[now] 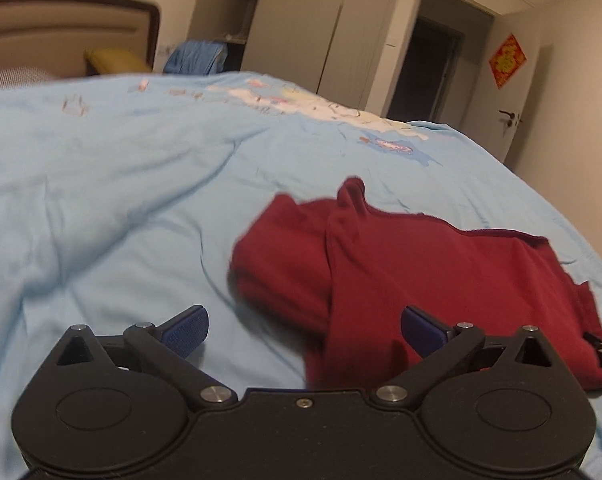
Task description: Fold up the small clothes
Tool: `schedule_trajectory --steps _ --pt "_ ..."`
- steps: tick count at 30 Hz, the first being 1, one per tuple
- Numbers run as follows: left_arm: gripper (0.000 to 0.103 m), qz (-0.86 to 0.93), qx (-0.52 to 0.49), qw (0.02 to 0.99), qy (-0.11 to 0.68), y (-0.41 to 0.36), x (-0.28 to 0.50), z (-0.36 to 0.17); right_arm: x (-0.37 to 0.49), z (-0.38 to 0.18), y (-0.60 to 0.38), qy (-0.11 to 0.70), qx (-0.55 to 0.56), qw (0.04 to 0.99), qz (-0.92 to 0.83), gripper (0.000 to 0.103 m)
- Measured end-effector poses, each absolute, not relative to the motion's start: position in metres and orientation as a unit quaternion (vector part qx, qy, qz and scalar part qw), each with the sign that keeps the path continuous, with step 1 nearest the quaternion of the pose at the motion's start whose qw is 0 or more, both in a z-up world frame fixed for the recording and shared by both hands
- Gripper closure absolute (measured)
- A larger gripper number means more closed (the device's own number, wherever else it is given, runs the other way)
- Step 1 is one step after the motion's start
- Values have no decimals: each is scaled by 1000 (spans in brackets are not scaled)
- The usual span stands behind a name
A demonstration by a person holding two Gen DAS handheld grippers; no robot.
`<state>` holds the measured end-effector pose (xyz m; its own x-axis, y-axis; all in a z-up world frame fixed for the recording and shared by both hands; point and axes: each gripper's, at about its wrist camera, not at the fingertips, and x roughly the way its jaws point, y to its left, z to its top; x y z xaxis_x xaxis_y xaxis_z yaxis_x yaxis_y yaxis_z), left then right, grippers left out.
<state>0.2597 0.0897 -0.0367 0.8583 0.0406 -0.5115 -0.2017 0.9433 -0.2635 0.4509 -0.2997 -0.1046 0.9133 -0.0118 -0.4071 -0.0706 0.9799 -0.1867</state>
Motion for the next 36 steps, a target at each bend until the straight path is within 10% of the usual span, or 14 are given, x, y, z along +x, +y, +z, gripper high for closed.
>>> schedule_trajectory --steps 36 --pt "1 82 -154 945 275 51 231 -67 440 -107 -188 181 -116 969 119 0"
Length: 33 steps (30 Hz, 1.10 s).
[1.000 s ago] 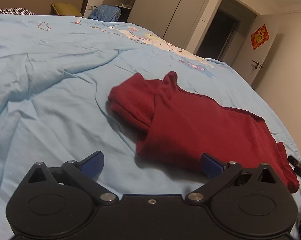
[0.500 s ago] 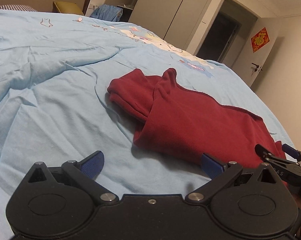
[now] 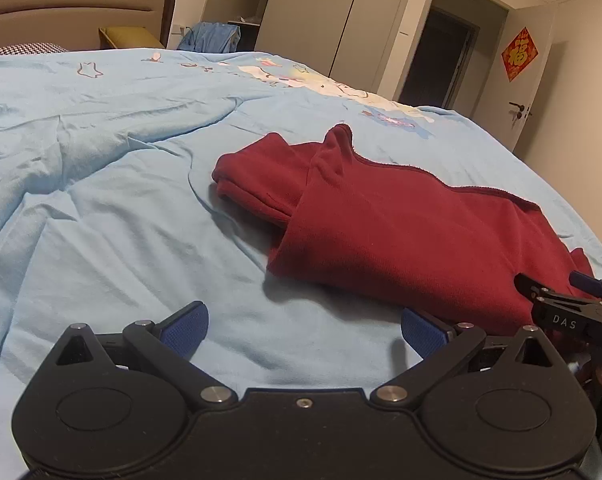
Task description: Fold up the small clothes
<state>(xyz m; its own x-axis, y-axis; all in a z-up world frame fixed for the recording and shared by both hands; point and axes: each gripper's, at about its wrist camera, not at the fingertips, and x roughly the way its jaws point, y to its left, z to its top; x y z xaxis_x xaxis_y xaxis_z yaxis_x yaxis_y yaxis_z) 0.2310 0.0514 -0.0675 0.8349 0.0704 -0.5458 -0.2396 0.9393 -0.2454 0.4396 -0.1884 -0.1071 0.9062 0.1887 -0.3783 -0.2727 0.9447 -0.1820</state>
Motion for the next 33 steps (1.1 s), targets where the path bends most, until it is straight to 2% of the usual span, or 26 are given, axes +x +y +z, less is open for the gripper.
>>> schedule_trajectory --steps 17,23,33 --pt "1 92 -144 943 287 45 231 -66 439 -108 -188 178 -117 970 118 0" --pt "1 40 -149 947 282 32 230 -63 439 -108 -188 178 -117 970 118 0" --pt "1 -13 -222 934 279 31 253 -63 440 -108 -188 178 -117 970 119 0"
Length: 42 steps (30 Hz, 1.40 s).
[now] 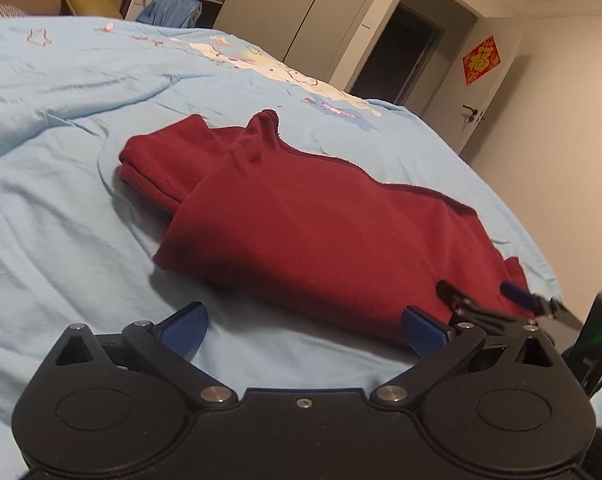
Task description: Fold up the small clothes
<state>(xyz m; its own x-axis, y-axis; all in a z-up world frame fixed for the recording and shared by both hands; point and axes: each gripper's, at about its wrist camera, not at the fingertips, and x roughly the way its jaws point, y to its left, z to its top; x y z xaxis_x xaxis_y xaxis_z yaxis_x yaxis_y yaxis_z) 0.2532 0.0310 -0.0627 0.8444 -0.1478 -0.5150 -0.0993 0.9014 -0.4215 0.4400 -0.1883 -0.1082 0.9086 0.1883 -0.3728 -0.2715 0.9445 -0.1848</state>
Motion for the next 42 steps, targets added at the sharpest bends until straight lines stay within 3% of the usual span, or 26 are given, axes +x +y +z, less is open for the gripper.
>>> schedule_trajectory --steps 18,35,42 --pt "2 45 -330 914 231 77 311 -66 441 -107 -191 181 -107 970 124 0" --pt "55 111 -304 919 227 85 311 -62 443 -107 -192 181 -104 970 125 0" --pt "63 118 -274 926 230 76 312 -56 443 -107 -192 181 -104 970 126 0"
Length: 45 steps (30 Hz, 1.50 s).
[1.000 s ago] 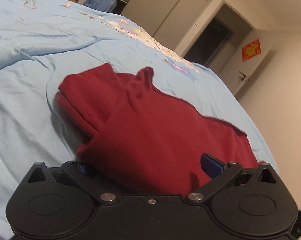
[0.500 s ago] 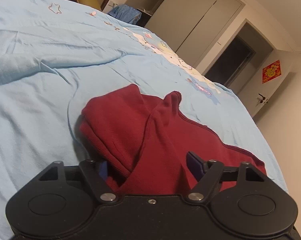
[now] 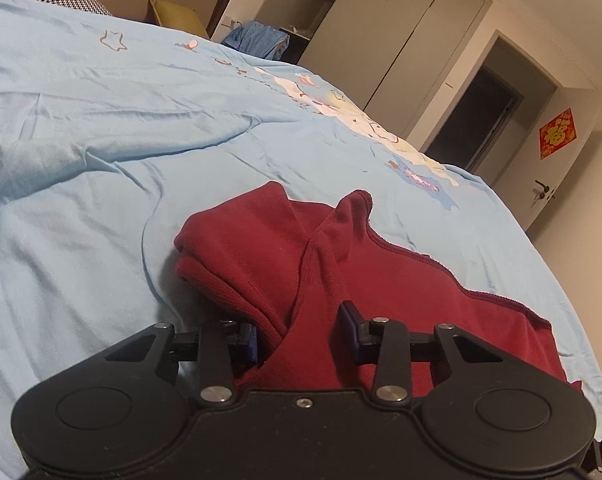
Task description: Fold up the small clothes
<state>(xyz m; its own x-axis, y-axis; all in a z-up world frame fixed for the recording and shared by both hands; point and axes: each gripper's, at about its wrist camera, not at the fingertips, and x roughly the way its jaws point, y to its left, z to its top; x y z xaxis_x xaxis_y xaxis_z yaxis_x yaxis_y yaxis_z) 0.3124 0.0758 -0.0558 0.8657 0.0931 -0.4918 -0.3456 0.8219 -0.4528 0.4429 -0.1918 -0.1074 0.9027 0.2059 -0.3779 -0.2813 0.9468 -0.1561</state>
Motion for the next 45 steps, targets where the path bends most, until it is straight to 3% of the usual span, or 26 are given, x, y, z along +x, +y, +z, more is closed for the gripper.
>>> schedule_trajectory --steps 30,45 --pt "63 122 -224 932 259 70 321 -49 443 -107 -192 178 -104 971 124 0" --pt "77 109 -186 941 260 63 325 -32 436 -100 -219 189 -12 972 140 0"
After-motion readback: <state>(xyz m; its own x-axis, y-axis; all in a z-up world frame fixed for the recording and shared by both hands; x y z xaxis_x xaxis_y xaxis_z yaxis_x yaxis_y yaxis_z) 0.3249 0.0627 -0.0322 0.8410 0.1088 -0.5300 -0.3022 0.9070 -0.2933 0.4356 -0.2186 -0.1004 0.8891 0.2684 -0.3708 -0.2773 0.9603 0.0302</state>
